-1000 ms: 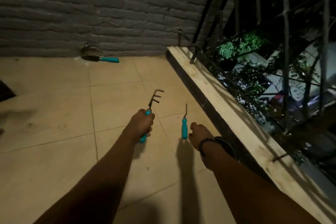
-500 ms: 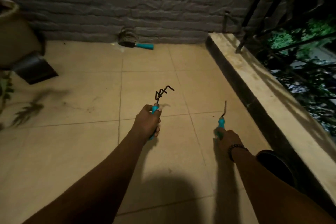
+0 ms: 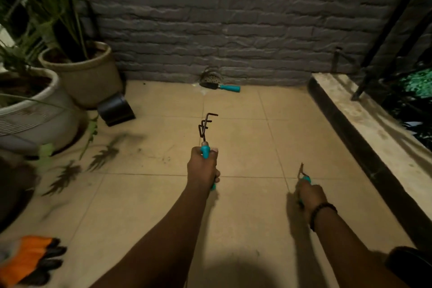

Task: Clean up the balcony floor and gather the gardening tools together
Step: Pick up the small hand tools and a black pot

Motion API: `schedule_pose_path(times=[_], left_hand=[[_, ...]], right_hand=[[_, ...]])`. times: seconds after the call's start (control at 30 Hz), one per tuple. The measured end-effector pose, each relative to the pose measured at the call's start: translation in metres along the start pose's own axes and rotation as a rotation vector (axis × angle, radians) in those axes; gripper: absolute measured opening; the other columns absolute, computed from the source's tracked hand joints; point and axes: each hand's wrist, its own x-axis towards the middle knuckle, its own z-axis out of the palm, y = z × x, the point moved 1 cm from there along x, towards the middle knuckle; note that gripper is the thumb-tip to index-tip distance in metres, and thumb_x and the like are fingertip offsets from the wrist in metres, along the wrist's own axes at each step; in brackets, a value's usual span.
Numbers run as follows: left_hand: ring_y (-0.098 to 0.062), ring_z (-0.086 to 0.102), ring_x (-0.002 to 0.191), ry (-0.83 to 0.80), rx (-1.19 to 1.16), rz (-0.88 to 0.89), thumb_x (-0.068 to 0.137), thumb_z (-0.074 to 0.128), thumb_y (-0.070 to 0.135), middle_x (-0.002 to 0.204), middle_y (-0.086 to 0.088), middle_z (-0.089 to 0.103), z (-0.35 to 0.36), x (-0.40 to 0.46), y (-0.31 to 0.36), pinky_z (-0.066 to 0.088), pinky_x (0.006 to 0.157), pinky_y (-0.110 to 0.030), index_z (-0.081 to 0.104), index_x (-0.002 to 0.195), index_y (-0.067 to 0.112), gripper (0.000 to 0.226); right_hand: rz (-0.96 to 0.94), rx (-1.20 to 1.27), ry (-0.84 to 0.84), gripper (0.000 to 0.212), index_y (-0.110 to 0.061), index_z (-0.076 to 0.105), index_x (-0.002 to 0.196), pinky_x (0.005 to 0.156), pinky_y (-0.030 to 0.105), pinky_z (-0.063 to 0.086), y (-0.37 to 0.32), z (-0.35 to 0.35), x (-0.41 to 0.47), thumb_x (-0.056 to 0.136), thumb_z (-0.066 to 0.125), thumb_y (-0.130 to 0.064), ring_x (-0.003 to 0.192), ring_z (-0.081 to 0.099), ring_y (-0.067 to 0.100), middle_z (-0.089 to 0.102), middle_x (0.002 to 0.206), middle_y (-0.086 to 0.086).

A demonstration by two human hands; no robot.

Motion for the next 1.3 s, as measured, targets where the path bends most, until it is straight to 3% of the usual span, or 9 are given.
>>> schedule_pose_path(times=[0.1,0.27,0.43,0.57,0.73,0.83,0.93,1.13,1.3], left_hand=[[-0.012,0.05,0.054,0.01,-0.062,0.008,0.101,0.055,0.026,0.084,-0.007,0.054,-0.008,0.005,0.009,0.047,0.048,-0.026,0.048,0.115,0.015,0.019],[-0.015,0.058,0.061,-0.073,-0.314,-0.005,0.103,0.053,0.024,0.081,-0.007,0.057,-0.018,0.008,0.03,0.052,0.054,-0.027,0.046,0.121,0.012,0.023],[-0.025,0.072,0.1,-0.129,-0.494,-0.05,0.101,0.053,0.032,0.117,-0.016,0.068,-0.018,0.005,0.044,0.061,0.078,-0.034,0.042,0.132,0.014,0.037],[-0.026,0.069,0.106,-0.127,-0.515,-0.091,0.094,0.062,0.037,0.121,-0.013,0.067,-0.018,0.001,0.051,0.06,0.08,-0.037,0.048,0.132,0.008,0.05],[-0.028,0.068,0.103,-0.058,-0.494,-0.104,0.09,0.072,0.018,0.122,-0.018,0.064,-0.032,0.012,0.059,0.059,0.087,-0.044,0.049,0.127,0.009,0.046],[-0.028,0.069,0.089,0.0,-0.452,-0.073,0.094,0.067,0.014,0.119,-0.019,0.062,-0.042,0.022,0.076,0.059,0.083,-0.046,0.043,0.123,0.011,0.038],[-0.028,0.069,0.074,-0.022,-0.372,-0.013,0.098,0.06,0.012,0.11,-0.015,0.061,-0.055,0.02,0.113,0.06,0.076,-0.046,0.038,0.119,0.015,0.03],[-0.024,0.066,0.071,0.017,-0.078,0.117,0.099,0.058,0.013,0.112,-0.018,0.058,-0.062,0.011,0.208,0.059,0.07,-0.043,0.035,0.121,0.017,0.031],[-0.022,0.064,0.072,0.065,-0.059,0.147,0.1,0.056,0.012,0.106,-0.014,0.056,-0.053,0.031,0.276,0.058,0.07,-0.042,0.031,0.12,0.018,0.033]], right_hand=[[-0.125,0.168,-0.167,0.027,-0.004,0.054,0.112,0.044,0.024,0.039,-0.027,0.031,-0.025,0.103,0.045,-0.028,0.056,0.045,0.016,0.05,0.072,0.006],[-0.403,0.208,-0.328,0.022,-0.012,0.05,0.12,0.062,0.028,0.044,-0.073,0.074,-0.089,0.1,0.05,-0.022,0.072,0.051,0.013,0.055,0.088,0.001],[-0.634,0.009,-0.335,0.02,-0.023,0.054,0.117,0.075,0.028,0.048,-0.082,0.111,-0.141,0.099,0.051,-0.03,0.085,0.055,0.009,0.058,0.102,0.0],[-0.738,-0.134,-0.367,0.028,-0.026,0.058,0.122,0.094,0.029,0.051,-0.075,0.133,-0.156,0.099,0.049,-0.039,0.103,0.057,0.006,0.054,0.12,-0.003],[-0.813,-0.227,-0.423,0.031,-0.024,0.067,0.103,0.077,0.021,0.05,-0.089,0.15,-0.159,0.101,0.042,-0.043,0.091,0.063,0.01,0.061,0.108,0.006],[-0.824,-0.248,-0.356,0.027,-0.021,0.065,0.1,0.073,0.02,0.044,-0.112,0.151,-0.158,0.101,0.044,-0.039,0.091,0.059,0.009,0.062,0.105,0.001],[-0.975,-0.374,-0.236,0.016,-0.019,0.062,0.106,0.08,0.024,0.045,-0.143,0.141,-0.154,0.099,0.05,-0.028,0.095,0.056,0.011,0.06,0.11,0.0],[-1.222,-0.807,-0.081,0.032,-0.02,0.054,0.128,0.098,0.035,0.042,-0.215,0.108,-0.134,0.098,0.05,-0.031,0.115,0.051,0.022,0.055,0.127,0.003],[-1.204,-0.945,-0.027,0.037,-0.017,0.049,0.133,0.101,0.036,0.037,-0.257,0.096,-0.099,0.099,0.05,-0.032,0.121,0.049,0.024,0.053,0.133,0.006]])
